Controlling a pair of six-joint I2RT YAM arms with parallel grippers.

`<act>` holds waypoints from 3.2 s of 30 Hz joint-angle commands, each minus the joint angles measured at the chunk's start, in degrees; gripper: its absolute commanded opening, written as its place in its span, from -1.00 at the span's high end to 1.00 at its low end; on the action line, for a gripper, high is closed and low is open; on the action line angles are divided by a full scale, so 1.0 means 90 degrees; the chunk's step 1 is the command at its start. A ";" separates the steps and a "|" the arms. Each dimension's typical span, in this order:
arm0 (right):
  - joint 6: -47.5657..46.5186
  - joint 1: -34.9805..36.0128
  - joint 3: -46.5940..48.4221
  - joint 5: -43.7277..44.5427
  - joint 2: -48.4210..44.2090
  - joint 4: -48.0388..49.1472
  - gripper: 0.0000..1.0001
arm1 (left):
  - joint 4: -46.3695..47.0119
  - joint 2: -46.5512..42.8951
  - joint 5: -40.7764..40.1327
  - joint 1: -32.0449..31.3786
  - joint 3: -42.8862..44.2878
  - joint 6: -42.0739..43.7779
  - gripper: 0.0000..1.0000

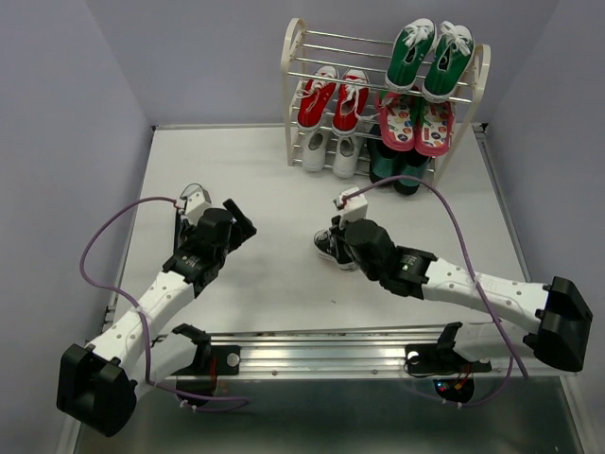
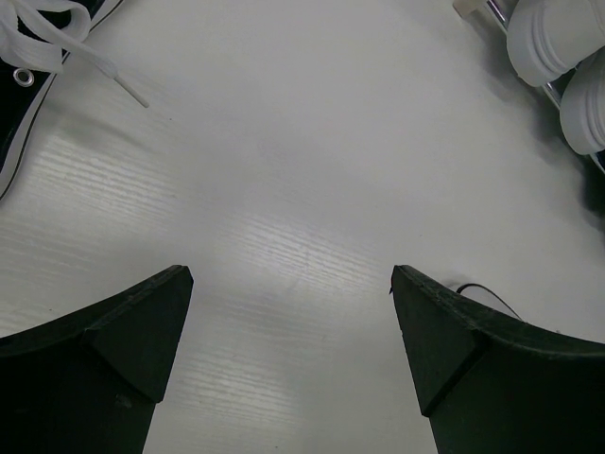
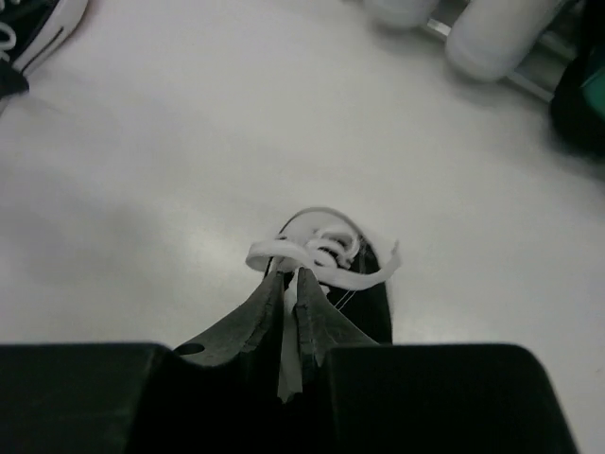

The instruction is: Place and organize the shoes onto the shoe shelf

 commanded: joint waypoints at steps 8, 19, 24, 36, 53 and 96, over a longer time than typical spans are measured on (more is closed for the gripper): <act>0.2680 0.0365 -0.1894 -0.1774 -0.0334 -0.0799 0.99 | 0.0110 0.0050 0.0065 0.0037 -0.0230 -0.0105 -0.98; 0.3098 0.0365 -0.1406 -0.1433 -0.0402 -0.2467 -1.00 | -0.0036 -0.0067 0.0085 0.0028 -0.0249 -0.0183 -0.98; 0.3178 0.0365 -0.1396 -0.1588 -0.0978 -0.2752 -1.00 | -0.0036 -0.0067 0.0094 0.0038 -0.0200 -0.0174 -0.98; 0.2504 0.0365 -0.1308 -0.2478 -0.0638 -0.2625 -1.00 | -0.0007 0.0128 0.0143 0.0028 -0.0142 -0.0105 -0.98; 0.2808 0.0540 -0.0986 -0.0915 -0.0168 -0.2479 0.99 | -0.0027 0.0147 0.0026 0.0038 -0.0239 -0.0086 -0.98; -0.0252 -0.2592 0.9847 0.1226 0.4822 -0.1385 0.99 | -0.0017 0.0274 -0.0013 0.0067 0.0249 0.0080 -0.98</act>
